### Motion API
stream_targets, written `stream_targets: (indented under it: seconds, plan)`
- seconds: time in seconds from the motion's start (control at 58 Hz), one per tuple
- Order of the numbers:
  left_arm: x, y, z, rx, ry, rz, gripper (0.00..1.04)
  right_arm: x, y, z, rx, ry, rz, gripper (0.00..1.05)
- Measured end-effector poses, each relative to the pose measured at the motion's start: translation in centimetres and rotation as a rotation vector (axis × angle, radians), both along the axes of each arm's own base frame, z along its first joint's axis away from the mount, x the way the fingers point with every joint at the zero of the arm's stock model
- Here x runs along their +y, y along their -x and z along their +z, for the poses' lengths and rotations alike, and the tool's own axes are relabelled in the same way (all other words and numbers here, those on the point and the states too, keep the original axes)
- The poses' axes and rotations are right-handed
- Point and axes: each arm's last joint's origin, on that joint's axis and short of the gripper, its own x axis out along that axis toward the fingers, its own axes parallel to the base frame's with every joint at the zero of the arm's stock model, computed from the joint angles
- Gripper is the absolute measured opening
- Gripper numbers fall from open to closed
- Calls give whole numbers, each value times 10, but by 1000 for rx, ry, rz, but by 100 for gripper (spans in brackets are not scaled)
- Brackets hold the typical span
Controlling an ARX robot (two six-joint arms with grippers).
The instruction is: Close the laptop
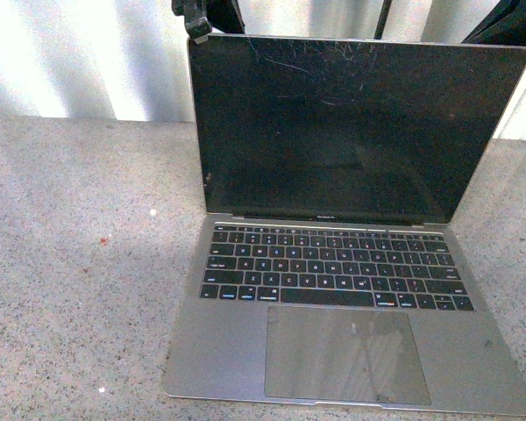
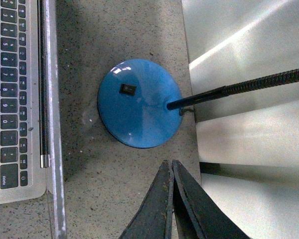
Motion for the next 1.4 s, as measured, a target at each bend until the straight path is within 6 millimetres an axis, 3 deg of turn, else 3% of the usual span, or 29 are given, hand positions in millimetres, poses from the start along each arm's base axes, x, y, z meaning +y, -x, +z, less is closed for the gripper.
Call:
stream_targets:
  seconds: [0.224, 1.121, 1.397]
  plan:
    - [-9, 1, -10, 28, -15, -26, 4, 8, 0, -4, 49, -13, 9, 3]
    - [-21, 7, -11, 58, -35, -100, 4, 16, 11, -6, 186, 20, 38, 3]
    - [-22, 8, -12, 63, -38, -106, 4, 23, 19, 6, 182, 32, 70, 3]
